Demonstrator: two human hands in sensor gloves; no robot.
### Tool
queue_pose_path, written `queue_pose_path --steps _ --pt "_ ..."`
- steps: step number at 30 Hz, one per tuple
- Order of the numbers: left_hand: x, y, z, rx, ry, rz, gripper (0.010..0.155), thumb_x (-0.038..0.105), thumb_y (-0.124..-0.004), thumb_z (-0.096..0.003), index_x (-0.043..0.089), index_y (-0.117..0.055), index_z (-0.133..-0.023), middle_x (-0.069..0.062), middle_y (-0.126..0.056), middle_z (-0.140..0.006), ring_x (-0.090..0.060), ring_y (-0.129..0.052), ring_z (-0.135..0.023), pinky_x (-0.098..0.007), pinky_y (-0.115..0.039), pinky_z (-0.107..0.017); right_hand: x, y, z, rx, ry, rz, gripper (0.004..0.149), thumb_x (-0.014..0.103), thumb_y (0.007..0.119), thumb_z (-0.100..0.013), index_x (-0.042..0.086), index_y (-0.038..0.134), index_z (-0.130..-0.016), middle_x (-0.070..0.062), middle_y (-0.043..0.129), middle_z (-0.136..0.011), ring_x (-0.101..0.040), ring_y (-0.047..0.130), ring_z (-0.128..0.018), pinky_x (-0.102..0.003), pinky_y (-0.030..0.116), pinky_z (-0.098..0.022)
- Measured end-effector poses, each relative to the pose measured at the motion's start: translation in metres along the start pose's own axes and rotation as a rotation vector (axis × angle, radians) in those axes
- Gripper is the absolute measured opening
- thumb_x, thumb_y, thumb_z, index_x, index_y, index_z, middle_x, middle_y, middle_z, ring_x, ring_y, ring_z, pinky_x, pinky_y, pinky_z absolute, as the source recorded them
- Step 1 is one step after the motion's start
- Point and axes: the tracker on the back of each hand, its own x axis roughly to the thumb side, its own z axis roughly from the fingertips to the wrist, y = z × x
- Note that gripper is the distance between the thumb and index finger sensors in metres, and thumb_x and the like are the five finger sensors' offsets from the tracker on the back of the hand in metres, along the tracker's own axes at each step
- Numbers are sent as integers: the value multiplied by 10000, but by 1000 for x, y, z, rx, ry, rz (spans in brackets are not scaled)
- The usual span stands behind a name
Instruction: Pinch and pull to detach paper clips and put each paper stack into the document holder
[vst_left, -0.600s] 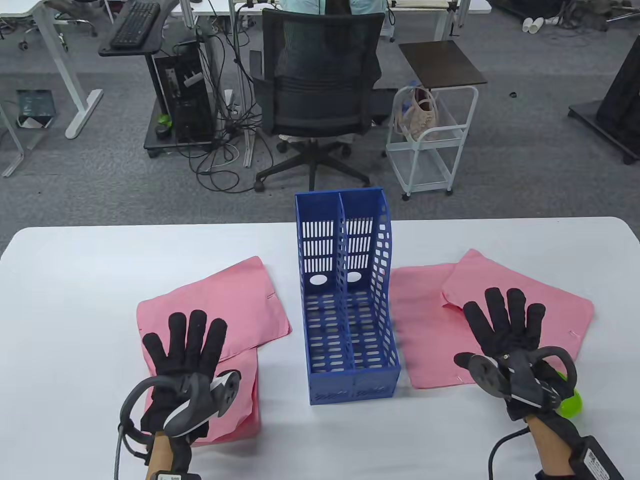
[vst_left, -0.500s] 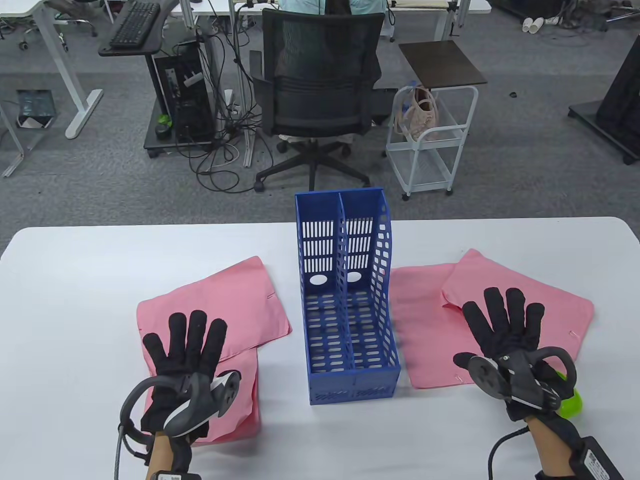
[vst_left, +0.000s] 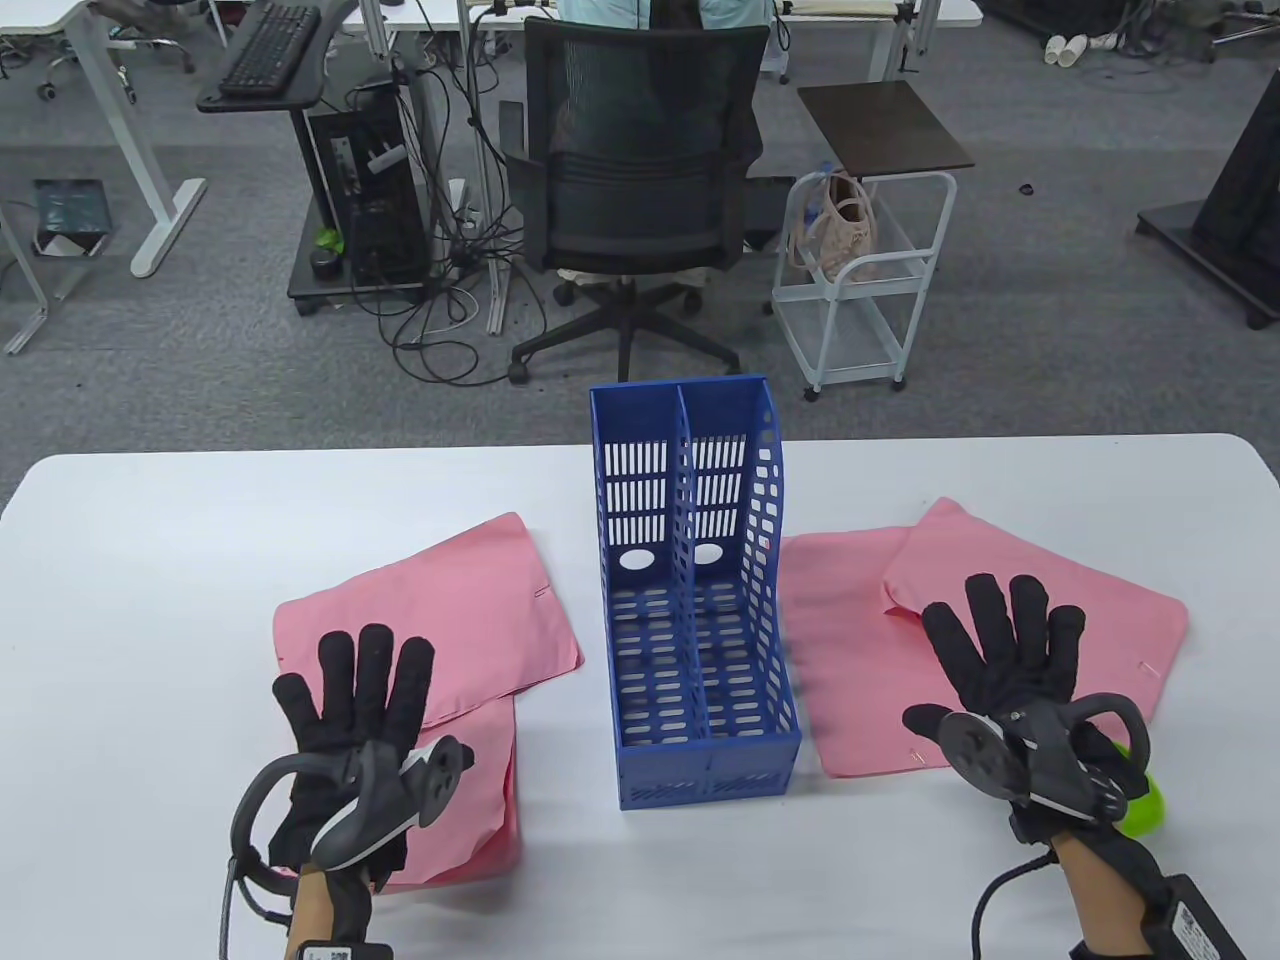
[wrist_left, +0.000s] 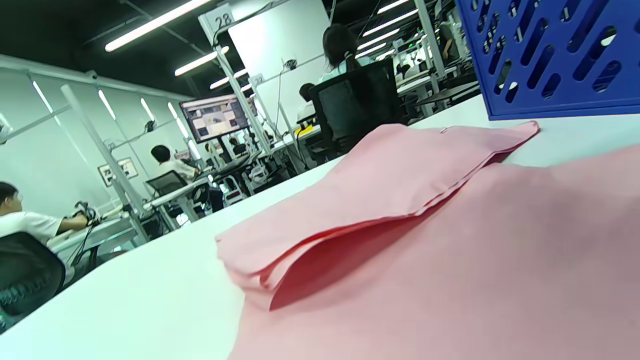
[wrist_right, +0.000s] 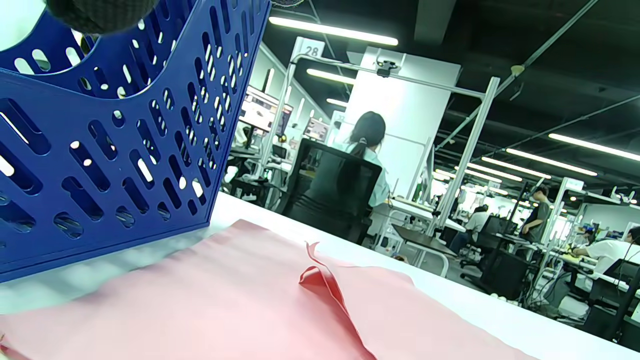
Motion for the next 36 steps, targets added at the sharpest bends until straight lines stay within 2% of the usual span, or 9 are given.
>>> queue_pose_path --steps 3,5,9,10,15,19,24,28,36 --pt "-7 -2 -5 -32 32 18 1011 715 -355 -432 150 58 -1162 -228 30 -1218 -563 -60 -1106 -776 -230 -749 -2 -3 0 -10 1 0 893 638 522 -528 158 143 -1179 -352 27 -1192 -653 17 -1021 -765 151 -721" --pt "-14 -2 -12 -77 69 36 1028 714 -426 -442 161 45 -1170 -209 -18 -1232 -536 -94 -1137 -758 -254 -777 -3 -7 1 -35 6 -20 891 637 525 -527 157 152 -1180 -351 30 -1193 -653 27 -1023 -765 157 -721" --pt "-28 -11 -38 -314 149 44 1050 696 -560 -443 210 20 -1171 -194 -35 -1242 -539 -118 -1142 -757 -263 -777 -3 -9 3 -37 0 -41 887 635 526 -528 159 158 -1180 -350 34 -1195 -653 28 -1025 -764 157 -723" --pt "-29 -17 -45 -385 172 26 1055 686 -584 -447 227 33 -1168 -173 -33 -1246 -519 -106 -1154 -741 -259 -797 -3 -9 3 -35 1 -41 890 635 528 -526 159 157 -1181 -350 33 -1195 -652 30 -1025 -764 158 -723" --pt "-21 -44 -68 -509 226 -81 1038 636 -657 -450 262 -3 -1165 -140 -67 -1257 -493 -174 -1173 -715 -302 -814 -3 -10 2 -26 -1 -47 889 635 527 -527 158 160 -1181 -351 37 -1196 -652 34 -1027 -764 162 -724" --pt "-12 -60 -80 -596 288 -299 1021 588 -695 -463 277 -13 -1157 -115 -106 -1260 -460 -236 -1184 -668 -337 -835 -3 -7 2 -12 -10 -44 881 632 527 -528 161 168 -1181 -347 42 -1198 -650 36 -1028 -761 164 -727" --pt "-9 -71 -83 -638 316 -333 977 563 -692 -492 285 -34 -1159 -108 -130 -1263 -452 -269 -1187 -652 -344 -841 -1 -5 0 11 -21 -42 877 630 525 -529 160 172 -1180 -347 46 -1198 -649 42 -1029 -757 174 -732" --pt "-9 -74 -82 -646 333 -327 817 497 -623 -565 313 -104 -1169 -89 -168 -1267 -427 -319 -1194 -638 -357 -846 -1 -5 0 10 -30 -43 875 630 524 -528 160 178 -1179 -345 52 -1198 -646 47 -1031 -755 179 -734" --pt "-6 -70 -75 -627 340 -278 607 419 -543 -596 372 -305 -1152 36 -465 -1244 -300 -573 -1175 -599 -439 -847 0 -5 0 6 -38 -38 873 630 519 -528 158 181 -1179 -347 55 -1197 -648 50 -1029 -753 186 -734"
